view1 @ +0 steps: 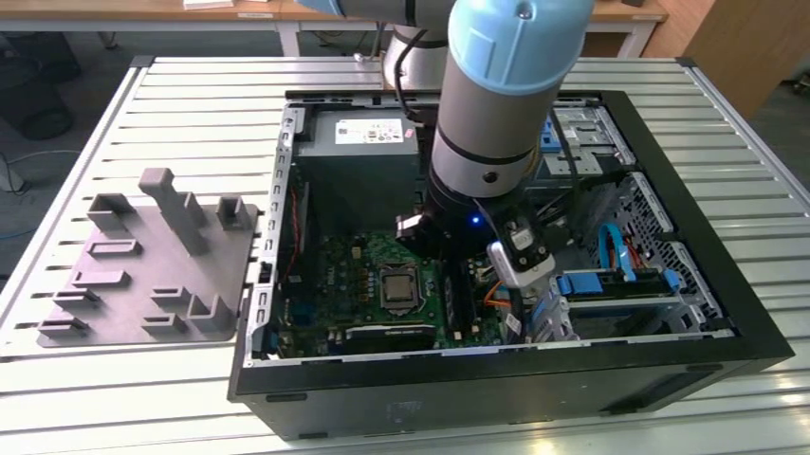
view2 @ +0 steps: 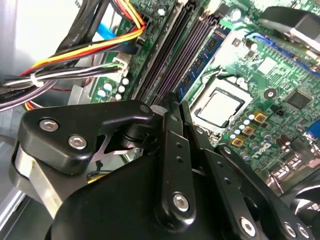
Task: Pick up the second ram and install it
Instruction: 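Insert the second ram into the second slot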
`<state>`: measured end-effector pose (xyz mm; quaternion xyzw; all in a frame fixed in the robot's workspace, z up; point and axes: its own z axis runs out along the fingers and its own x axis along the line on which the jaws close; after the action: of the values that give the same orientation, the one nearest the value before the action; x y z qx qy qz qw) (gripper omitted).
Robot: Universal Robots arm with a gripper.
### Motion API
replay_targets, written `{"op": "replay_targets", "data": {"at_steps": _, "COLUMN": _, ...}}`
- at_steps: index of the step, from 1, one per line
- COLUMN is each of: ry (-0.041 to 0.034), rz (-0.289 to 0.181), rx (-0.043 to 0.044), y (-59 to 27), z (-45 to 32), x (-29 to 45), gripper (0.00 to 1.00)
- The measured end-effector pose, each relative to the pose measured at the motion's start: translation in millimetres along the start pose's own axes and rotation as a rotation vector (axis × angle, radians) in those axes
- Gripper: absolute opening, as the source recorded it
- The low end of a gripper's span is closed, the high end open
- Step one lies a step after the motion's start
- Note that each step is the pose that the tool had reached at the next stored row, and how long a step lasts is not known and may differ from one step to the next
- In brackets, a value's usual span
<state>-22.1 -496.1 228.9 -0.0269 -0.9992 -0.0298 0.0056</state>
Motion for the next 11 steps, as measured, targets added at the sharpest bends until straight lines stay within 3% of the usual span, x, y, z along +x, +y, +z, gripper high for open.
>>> {"op": "replay_targets", "data": {"at_steps": 11, "ry": -0.0005, "rz": 0.002, "rx": 0.0086, "y": -0.7, "z": 8.8, "x": -3.1, "gripper": 0.14}}
